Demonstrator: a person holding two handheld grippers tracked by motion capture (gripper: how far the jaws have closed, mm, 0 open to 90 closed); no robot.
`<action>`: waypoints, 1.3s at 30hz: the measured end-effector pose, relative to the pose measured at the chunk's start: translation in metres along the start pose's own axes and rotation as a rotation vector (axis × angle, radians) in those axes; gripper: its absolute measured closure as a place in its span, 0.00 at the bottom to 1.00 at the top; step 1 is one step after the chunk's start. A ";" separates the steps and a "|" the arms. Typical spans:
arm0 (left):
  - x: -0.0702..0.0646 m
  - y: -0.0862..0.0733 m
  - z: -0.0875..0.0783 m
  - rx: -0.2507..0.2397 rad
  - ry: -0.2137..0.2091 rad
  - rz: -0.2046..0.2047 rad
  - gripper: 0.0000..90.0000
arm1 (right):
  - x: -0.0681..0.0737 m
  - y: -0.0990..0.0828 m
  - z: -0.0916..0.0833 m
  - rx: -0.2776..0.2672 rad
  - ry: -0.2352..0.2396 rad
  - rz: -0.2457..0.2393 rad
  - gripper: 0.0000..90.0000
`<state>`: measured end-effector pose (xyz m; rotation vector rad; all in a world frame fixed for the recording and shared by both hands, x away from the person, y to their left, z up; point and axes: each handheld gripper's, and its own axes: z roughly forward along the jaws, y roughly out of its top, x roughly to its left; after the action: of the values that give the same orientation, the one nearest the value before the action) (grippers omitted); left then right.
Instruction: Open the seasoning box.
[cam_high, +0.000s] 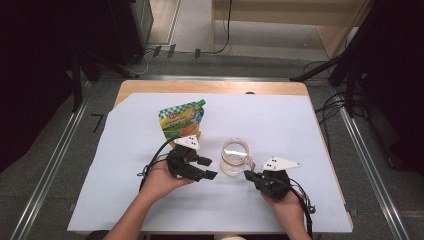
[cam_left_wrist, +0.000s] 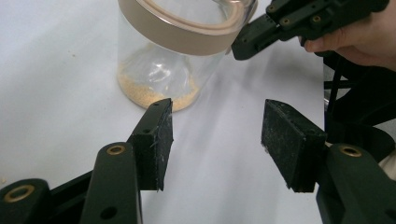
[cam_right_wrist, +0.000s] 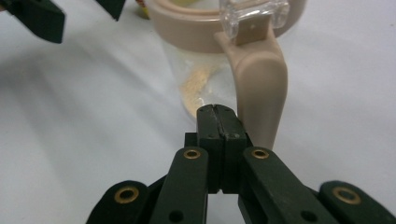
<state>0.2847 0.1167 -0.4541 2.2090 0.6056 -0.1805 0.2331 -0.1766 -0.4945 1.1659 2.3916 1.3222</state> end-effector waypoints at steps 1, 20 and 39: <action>0.000 0.000 0.001 0.001 -0.001 0.003 0.48 | -0.006 0.001 -0.001 -0.004 -0.004 0.006 1.00; 0.004 0.007 0.009 -0.024 -0.063 -0.021 0.39 | -0.045 0.011 0.002 0.009 -0.032 0.040 1.00; 0.009 0.046 0.016 -0.010 -0.011 0.036 0.30 | -0.064 0.030 -0.016 0.029 0.005 0.016 1.00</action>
<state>0.3154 0.0825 -0.4365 2.2067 0.5591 -0.1707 0.2854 -0.2232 -0.4756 1.1938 2.4176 1.3010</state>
